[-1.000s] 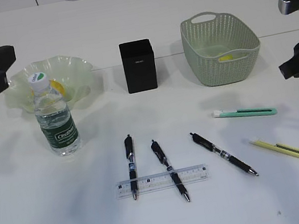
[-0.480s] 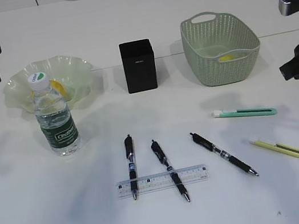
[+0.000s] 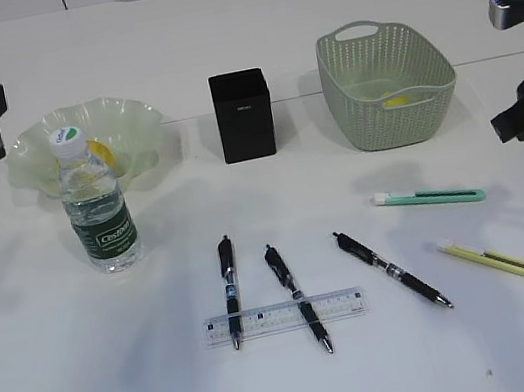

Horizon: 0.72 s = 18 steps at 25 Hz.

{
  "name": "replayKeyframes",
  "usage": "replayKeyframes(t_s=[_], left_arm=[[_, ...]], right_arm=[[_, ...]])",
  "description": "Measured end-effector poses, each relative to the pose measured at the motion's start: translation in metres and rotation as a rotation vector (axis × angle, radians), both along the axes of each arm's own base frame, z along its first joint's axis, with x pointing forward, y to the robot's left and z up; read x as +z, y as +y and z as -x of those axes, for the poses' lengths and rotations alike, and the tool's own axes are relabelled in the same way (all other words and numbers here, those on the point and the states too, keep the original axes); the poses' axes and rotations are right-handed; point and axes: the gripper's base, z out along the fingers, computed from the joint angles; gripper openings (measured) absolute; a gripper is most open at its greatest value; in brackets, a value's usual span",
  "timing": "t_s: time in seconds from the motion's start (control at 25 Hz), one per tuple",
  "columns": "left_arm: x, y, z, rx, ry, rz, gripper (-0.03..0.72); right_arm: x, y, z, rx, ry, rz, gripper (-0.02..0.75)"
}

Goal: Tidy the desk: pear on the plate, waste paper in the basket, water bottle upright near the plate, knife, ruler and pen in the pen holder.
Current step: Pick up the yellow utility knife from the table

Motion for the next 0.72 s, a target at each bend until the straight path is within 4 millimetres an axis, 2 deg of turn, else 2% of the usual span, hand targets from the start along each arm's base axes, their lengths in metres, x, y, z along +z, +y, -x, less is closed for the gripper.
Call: replayKeyframes(t_s=[0.24,0.56,0.72], left_arm=[[-0.005,0.006,-0.001,0.024,0.053,-0.011,0.251],[-0.006,0.026,-0.006,0.103,0.067,-0.010,0.366],[-0.006,0.040,-0.008,0.157,0.068,-0.008,0.381]], right_arm=[[-0.001,-0.001,0.002,-0.006,0.021,0.005,0.239],[-0.001,-0.001,0.002,-0.005,0.026,0.007,0.239],[-0.001,-0.001,0.002,-0.005,0.026,0.007,0.239]])
